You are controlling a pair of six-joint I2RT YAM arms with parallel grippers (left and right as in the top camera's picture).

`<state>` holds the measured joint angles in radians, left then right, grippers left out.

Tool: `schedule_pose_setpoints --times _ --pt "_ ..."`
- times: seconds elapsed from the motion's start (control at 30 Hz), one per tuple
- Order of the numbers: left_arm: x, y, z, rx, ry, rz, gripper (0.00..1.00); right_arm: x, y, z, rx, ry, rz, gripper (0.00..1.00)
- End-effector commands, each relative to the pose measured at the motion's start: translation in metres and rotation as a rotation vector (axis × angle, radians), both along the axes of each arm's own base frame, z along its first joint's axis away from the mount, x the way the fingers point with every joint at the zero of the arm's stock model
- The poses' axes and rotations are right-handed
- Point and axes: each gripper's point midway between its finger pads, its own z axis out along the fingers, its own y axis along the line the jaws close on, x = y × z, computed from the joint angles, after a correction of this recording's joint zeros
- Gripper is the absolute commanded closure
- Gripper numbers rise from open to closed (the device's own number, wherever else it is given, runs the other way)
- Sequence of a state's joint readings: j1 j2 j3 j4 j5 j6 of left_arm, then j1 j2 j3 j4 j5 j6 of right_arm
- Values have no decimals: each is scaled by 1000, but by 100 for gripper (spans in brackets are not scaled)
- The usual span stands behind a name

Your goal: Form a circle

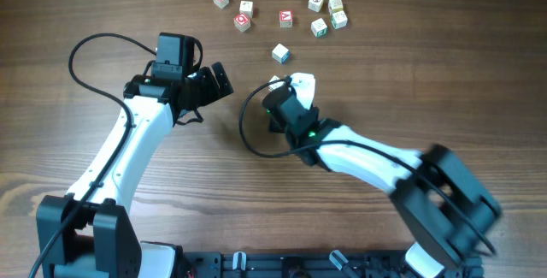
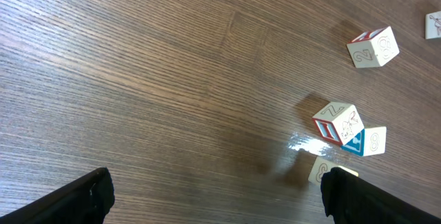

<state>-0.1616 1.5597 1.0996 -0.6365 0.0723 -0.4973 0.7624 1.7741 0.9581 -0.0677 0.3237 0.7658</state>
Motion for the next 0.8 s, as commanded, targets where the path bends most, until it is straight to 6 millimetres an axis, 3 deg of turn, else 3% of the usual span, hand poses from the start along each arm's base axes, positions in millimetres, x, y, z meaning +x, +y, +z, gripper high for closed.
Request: schedule_pose_setpoints --times 0.0,0.07,0.23,0.6,0.77 --pt "0 3 0 17 -4 -10 0 -7 -5 31 46 4 -18 87" --pt "0 3 0 17 -4 -10 0 -19 -9 7 37 80 -37 96" --pt "0 3 0 17 -4 -10 0 -23 -8 -45 6 159 -45 95" --pt "0 3 0 17 -4 -10 0 -23 0 -74 25 195 -44 95" --pt "0 3 0 17 -4 -10 0 -19 -3 -74 15 176 -58 95"
